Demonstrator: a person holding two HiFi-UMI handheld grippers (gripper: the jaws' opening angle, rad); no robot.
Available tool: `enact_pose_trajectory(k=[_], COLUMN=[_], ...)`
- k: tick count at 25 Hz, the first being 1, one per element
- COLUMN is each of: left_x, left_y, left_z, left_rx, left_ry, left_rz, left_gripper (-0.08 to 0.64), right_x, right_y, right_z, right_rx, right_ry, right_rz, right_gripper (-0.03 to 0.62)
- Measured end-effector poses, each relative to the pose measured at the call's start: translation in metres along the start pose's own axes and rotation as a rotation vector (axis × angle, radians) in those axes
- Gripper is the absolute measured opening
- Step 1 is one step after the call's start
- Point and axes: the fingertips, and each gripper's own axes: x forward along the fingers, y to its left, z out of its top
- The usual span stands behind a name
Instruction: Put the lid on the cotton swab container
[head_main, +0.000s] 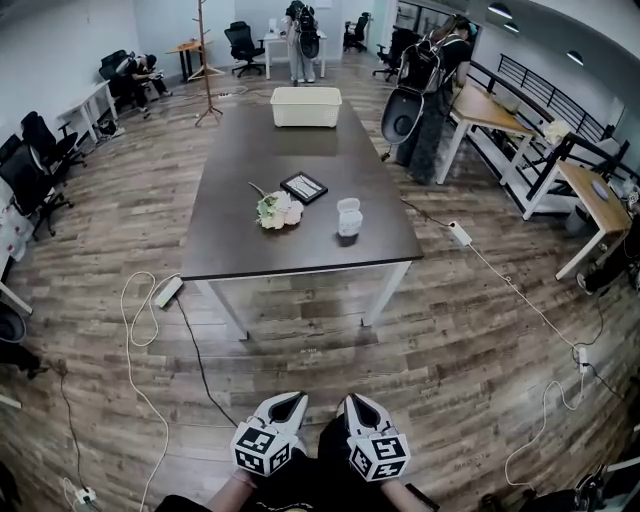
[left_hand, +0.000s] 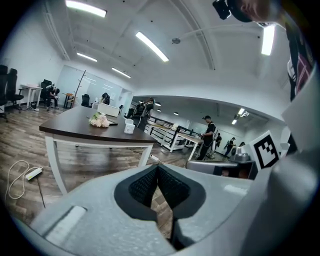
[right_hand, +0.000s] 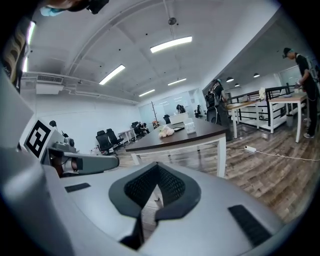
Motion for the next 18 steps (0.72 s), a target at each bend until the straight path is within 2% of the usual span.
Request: enact_pose_trajectory(k=[6,12,18], left_x=[0.057,0.115,0.150], left_y=[0.004,0.002,0.000], left_z=[0.020,0.042,0.054], left_rx=[-0.017,0.003,-0.011], left_ry=[0.003,0.009,0.000], left_rz=[0.040,0.068,0.120], left_gripper=[0.008,0.008,0.008], right_x=[0.036,0.066,0.089], right_y=[-0.051,-0.100,-0.124], right_z=[0.026,0.055,0.072], right_rx=[-0.015,0.000,-0.003], right_ry=[0.033,0.025,0.026], right_rz=[0.038,0.078,0.181], right_gripper=[0.008,0.008,0.008])
